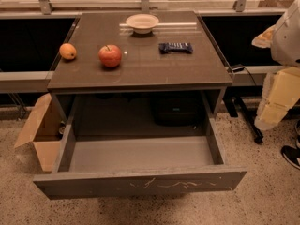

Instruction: Close top drawer

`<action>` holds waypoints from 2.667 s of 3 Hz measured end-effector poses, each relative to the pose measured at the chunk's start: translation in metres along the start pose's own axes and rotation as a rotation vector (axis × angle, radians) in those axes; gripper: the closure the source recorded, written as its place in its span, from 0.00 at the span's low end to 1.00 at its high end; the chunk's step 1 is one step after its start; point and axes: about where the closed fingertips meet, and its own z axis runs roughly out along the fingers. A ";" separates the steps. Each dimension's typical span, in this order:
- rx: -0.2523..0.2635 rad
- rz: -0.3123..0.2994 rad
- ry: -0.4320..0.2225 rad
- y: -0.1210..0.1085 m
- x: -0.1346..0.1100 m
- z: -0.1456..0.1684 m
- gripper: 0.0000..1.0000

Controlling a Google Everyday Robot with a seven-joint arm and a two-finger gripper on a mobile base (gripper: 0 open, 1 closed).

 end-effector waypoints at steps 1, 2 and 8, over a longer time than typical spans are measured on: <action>0.000 0.000 0.000 0.000 0.000 0.000 0.00; -0.106 -0.113 -0.089 0.032 -0.030 0.052 0.00; -0.421 -0.303 -0.158 0.176 -0.073 0.227 0.73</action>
Offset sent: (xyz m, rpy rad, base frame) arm -0.0131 0.0823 -0.1067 0.1366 0.1519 0.3047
